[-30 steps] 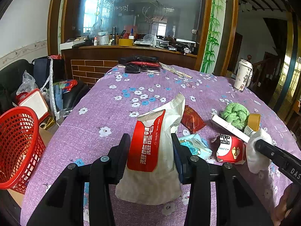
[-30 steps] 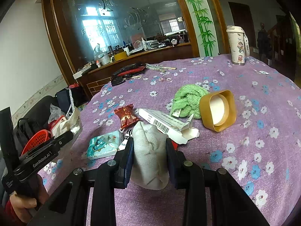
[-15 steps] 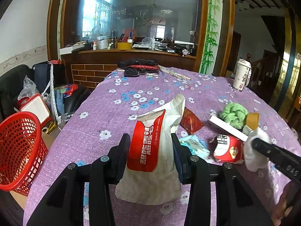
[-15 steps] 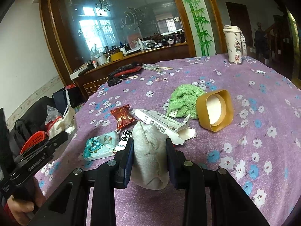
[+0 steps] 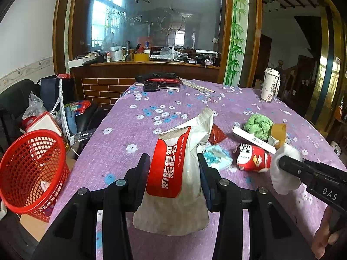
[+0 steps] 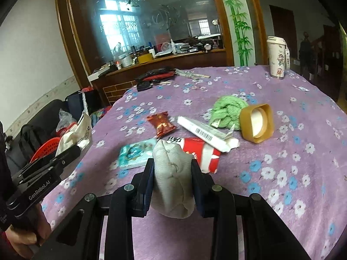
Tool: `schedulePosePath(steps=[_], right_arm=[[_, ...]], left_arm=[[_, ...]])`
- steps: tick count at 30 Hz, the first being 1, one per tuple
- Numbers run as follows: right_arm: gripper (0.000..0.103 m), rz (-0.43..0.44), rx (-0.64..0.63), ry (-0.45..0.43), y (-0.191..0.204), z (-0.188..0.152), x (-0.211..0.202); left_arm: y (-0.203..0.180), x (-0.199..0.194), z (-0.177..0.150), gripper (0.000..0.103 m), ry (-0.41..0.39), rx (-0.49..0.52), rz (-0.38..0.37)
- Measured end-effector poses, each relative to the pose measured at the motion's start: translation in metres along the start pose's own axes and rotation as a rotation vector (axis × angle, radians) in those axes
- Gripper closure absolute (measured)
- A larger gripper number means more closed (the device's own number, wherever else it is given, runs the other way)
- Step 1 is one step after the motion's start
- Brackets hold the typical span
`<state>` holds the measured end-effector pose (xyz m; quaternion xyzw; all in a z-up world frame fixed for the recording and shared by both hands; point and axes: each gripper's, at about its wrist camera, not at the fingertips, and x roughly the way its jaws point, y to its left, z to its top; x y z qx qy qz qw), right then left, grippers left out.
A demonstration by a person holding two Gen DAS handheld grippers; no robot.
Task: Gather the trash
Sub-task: 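Hold the paper bag in the left tool and the cloth in the right tool above the table, then carry the paper bag and cloth over the red basket and open both tools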
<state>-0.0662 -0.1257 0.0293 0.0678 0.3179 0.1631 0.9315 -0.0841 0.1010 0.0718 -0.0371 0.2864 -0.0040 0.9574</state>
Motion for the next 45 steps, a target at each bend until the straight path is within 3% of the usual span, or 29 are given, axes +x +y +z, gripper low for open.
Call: schedulePosePath(steps=[23, 34, 45], right_arm=[[0.068, 0.101, -0.107, 0.081, 0.093, -0.009, 0.017], [0.068, 0.156, -0.162, 0.128, 0.145, -0.006, 0.036], [0.068, 0.293, -0.233, 0.179, 0.239, 0.018, 0.071]], left_arm=[[0.068, -0.044, -0.016, 0.062, -0.039, -0.106, 0.063], [0.131, -0.064, -0.016, 0.062, -0.067, -0.188, 0.119], [0.215, -0.073, -0.016, 0.061, -0.055, -0.265, 0.239]])
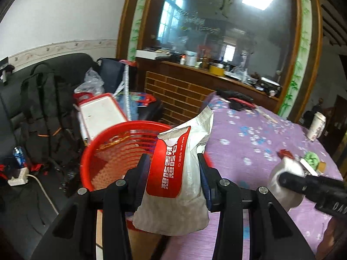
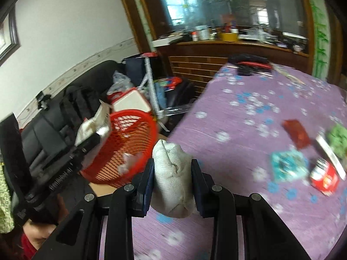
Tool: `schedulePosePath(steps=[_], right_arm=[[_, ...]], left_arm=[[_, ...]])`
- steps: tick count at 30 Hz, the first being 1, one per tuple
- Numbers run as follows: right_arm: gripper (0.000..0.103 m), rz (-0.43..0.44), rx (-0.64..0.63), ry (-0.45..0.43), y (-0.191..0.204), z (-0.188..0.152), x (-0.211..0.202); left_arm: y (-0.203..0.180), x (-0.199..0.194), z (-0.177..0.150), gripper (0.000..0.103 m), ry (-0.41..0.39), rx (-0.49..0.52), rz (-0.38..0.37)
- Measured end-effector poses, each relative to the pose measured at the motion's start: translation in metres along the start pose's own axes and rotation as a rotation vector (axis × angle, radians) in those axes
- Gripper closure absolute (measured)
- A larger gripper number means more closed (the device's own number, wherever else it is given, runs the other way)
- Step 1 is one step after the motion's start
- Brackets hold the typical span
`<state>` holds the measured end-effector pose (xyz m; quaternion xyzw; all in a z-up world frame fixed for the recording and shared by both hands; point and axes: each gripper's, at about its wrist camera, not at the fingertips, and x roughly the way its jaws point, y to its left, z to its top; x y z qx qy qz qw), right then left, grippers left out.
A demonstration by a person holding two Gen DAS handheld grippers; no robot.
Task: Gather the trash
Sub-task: 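Carry the paper bag and cloth over the red basket and open both tools, then move both open tools back over the table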
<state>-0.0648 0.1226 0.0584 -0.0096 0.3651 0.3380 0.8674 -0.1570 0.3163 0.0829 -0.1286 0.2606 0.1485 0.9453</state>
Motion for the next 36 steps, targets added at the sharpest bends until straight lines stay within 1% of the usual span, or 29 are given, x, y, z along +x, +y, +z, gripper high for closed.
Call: schedulePosePath(steps=[2, 5, 7, 9, 10, 11, 12, 15, 21, 25, 28, 33, 36], right_arm=[[0.068, 0.026, -0.012, 0.009, 0.015, 0.011, 0.013], [0.068, 0.056, -0.025, 0.018, 0.035, 0.026, 0.036], [0.066, 0.083, -0.011, 0.030, 0.044, 0.034, 0.052], [0.064, 0.090, 0.003, 0.030, 0.048, 0.041, 0.066], [0.063, 0.093, 0.012, 0.029, 0.048, 0.044, 0.073], [0.055, 0.094, 0.021, 0.030, 0.047, 0.046, 0.078], [0.051, 0.099, 0.032, 0.031, 0.045, 0.046, 0.081], [0.051, 0.139, 0.069, 0.022, 0.033, 0.045, 0.076], [0.051, 0.119, 0.122, -0.023, -0.007, 0.039, 0.044], [0.051, 0.068, 0.146, -0.043, -0.039, 0.024, 0.017], [0.051, 0.011, 0.162, -0.049, -0.066, 0.011, -0.003], [0.051, -0.062, 0.200, -0.054, -0.113, -0.013, -0.033], [0.051, -0.118, 0.248, -0.051, -0.152, -0.030, -0.055]], left_arm=[[0.016, 0.004, 0.002, 0.061, 0.005, -0.012, 0.031], [0.032, 0.010, 0.003, 0.061, 0.018, -0.033, 0.058], [0.044, 0.015, 0.003, 0.061, 0.025, -0.045, 0.077], [0.050, 0.019, 0.003, 0.060, 0.032, -0.045, 0.082], [0.052, 0.022, 0.003, 0.056, 0.035, -0.046, 0.087], [0.054, 0.024, 0.002, 0.052, 0.038, -0.051, 0.088], [0.054, 0.024, 0.002, 0.044, 0.039, -0.058, 0.085], [0.056, 0.027, 0.002, 0.042, 0.039, -0.059, 0.079], [0.047, 0.024, 0.001, 0.041, 0.044, -0.069, 0.066], [0.024, 0.016, 0.001, 0.041, 0.043, -0.040, 0.023], [-0.009, 0.011, 0.001, 0.038, 0.048, 0.024, -0.024], [-0.067, 0.009, -0.009, 0.038, 0.087, 0.114, -0.117], [-0.104, 0.006, -0.019, 0.038, 0.109, 0.186, -0.160]])
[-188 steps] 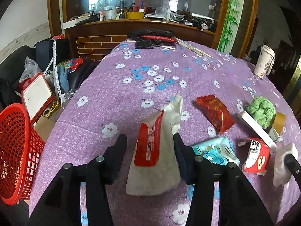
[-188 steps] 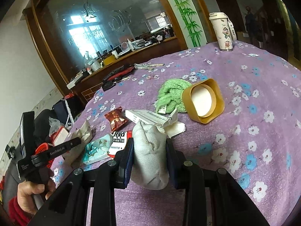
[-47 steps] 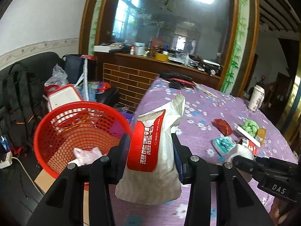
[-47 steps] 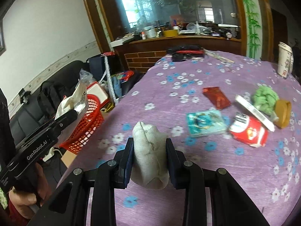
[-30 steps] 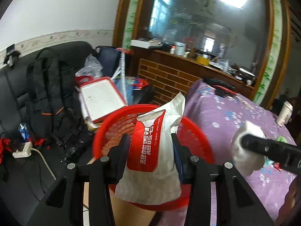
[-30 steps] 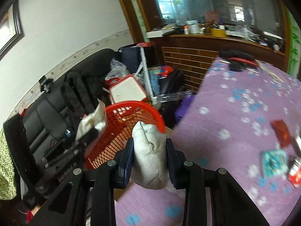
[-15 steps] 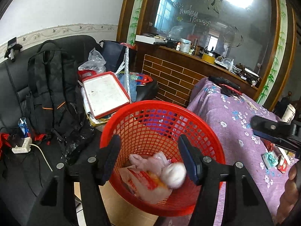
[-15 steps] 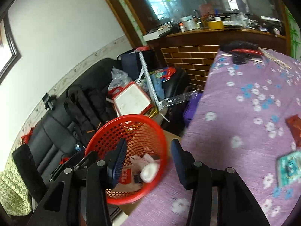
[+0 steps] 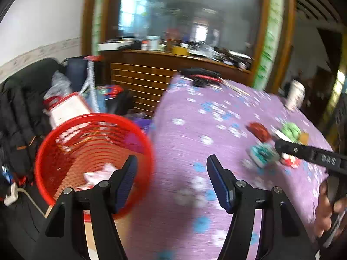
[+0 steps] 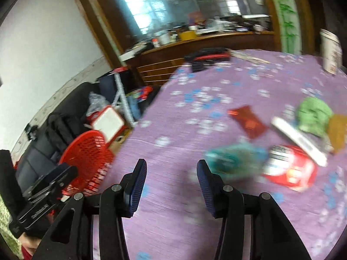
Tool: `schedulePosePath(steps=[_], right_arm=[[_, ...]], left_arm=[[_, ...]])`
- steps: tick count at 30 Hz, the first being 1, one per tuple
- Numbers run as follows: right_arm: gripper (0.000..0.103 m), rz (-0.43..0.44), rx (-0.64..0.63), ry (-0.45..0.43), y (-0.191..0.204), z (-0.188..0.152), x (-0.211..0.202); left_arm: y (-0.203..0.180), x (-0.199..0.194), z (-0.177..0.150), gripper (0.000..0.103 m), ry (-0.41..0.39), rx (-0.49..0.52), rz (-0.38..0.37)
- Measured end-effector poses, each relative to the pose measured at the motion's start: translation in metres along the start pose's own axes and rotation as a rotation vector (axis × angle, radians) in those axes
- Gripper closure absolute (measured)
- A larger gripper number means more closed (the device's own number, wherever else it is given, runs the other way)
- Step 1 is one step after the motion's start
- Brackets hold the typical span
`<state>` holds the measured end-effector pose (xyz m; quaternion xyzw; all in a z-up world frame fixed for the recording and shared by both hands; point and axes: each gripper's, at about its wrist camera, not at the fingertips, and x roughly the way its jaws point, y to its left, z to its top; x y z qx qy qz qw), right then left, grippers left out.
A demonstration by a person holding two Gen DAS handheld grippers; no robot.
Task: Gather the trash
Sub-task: 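Move both open tools back over the table, then grasp the white barcode box with the right tool while the left tool grasps the red-and-white milk carton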
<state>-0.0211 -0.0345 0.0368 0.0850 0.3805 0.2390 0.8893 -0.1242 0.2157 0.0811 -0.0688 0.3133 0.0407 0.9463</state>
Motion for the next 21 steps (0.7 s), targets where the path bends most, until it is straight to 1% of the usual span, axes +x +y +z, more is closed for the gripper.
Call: schedulePosePath(steps=[2, 5, 6, 7, 8, 10, 11, 14, 15, 17, 18, 19, 20, 21], right_arm=[[0.051, -0.031, 0.049, -0.013, -0.031, -0.001, -0.014], [0.051, -0.075, 0.141, -0.046, -0.077, 0.002, -0.038], [0.051, -0.102, 0.159, -0.055, -0.087, 0.003, -0.044], [0.051, -0.153, 0.198, -0.071, -0.106, 0.005, -0.052], [0.051, -0.183, 0.234, -0.076, -0.120, 0.007, -0.057], [0.051, -0.221, 0.301, -0.057, -0.143, 0.011, -0.057], [0.053, -0.220, 0.330, -0.046, -0.154, 0.014, -0.054], [0.060, -0.246, 0.384, -0.027, -0.170, 0.020, -0.043], [0.063, -0.248, 0.398, -0.025, -0.174, 0.021, -0.038], [0.065, -0.271, 0.404, -0.012, -0.176, 0.024, -0.028], [0.069, -0.275, 0.410, -0.009, -0.179, 0.024, -0.023], [0.071, -0.262, 0.425, -0.006, -0.183, 0.025, -0.018], [0.078, -0.243, 0.434, -0.002, -0.186, 0.026, -0.012], [0.092, -0.239, 0.435, 0.000, -0.186, 0.025, -0.008]], left_arm=[[-0.026, 0.003, -0.002, 0.037, 0.017, 0.047, -0.031], [-0.055, 0.010, -0.004, 0.036, 0.047, 0.086, -0.072], [-0.065, 0.012, -0.005, 0.036, 0.055, 0.100, -0.085], [-0.076, 0.015, -0.005, 0.036, 0.064, 0.116, -0.097], [-0.086, 0.017, -0.007, 0.036, 0.072, 0.130, -0.110], [-0.103, 0.020, -0.009, 0.036, 0.083, 0.154, -0.133], [-0.110, 0.022, -0.010, 0.036, 0.086, 0.164, -0.140], [-0.129, 0.027, -0.014, 0.036, 0.099, 0.198, -0.155], [-0.133, 0.029, -0.014, 0.036, 0.102, 0.205, -0.157], [-0.138, 0.031, -0.015, 0.036, 0.108, 0.220, -0.156], [-0.138, 0.031, -0.015, 0.036, 0.111, 0.223, -0.155], [-0.138, 0.033, -0.015, 0.036, 0.113, 0.226, -0.151], [-0.137, 0.034, -0.014, 0.036, 0.115, 0.227, -0.149], [-0.137, 0.036, -0.012, 0.036, 0.119, 0.228, -0.147]])
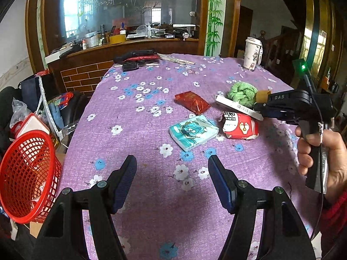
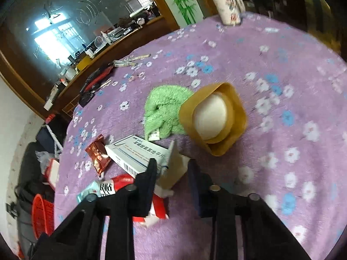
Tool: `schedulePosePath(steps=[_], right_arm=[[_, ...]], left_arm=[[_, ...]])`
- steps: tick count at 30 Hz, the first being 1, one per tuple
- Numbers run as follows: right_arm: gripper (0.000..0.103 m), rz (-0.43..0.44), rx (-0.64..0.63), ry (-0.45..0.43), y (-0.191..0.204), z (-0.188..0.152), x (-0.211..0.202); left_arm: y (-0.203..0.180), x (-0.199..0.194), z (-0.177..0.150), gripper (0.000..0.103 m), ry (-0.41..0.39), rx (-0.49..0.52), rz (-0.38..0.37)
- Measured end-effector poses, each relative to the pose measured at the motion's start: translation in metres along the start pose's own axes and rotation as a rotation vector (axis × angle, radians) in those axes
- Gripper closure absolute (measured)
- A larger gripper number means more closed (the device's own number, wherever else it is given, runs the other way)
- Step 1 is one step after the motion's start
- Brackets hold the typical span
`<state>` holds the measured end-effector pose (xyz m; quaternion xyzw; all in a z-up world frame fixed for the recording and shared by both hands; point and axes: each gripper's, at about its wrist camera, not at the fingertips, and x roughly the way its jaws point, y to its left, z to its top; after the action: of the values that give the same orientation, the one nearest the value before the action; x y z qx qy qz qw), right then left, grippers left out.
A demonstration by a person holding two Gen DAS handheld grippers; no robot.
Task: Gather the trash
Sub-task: 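Grasp the white barcode box with the right tool while the left tool grasps the red-and-white milk carton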
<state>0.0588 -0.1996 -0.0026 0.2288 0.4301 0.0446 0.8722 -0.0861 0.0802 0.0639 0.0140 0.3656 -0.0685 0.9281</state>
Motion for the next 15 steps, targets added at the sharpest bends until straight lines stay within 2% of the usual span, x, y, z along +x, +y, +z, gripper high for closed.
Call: schedulePosePath(steps=[5, 6, 7, 10, 13, 15], right_arm=[[0.097, 0.031, -0.004, -0.066, -0.004, -0.006, -0.006], [0.097, 0.059, -0.003, -0.092, -0.006, -0.007, -0.010], [0.097, 0.136, 0.007, -0.137, -0.011, -0.008, -0.018], [0.097, 0.236, -0.008, -0.235, -0.014, -0.007, -0.038], [0.097, 0.227, -0.062, -0.347, -0.009, -0.009, -0.058], [0.097, 0.230, -0.058, -0.383, -0.011, -0.009, -0.065]], left_arm=[[0.000, 0.010, 0.003, 0.035, 0.025, 0.018, -0.002], [-0.001, 0.012, 0.004, 0.035, 0.032, 0.019, -0.010], [-0.002, 0.015, 0.006, 0.035, 0.040, 0.019, -0.021], [-0.012, 0.024, 0.015, 0.035, 0.068, 0.016, -0.082], [-0.025, 0.036, 0.026, 0.035, 0.099, -0.003, -0.158], [-0.033, 0.047, 0.035, 0.035, 0.129, -0.023, -0.217]])
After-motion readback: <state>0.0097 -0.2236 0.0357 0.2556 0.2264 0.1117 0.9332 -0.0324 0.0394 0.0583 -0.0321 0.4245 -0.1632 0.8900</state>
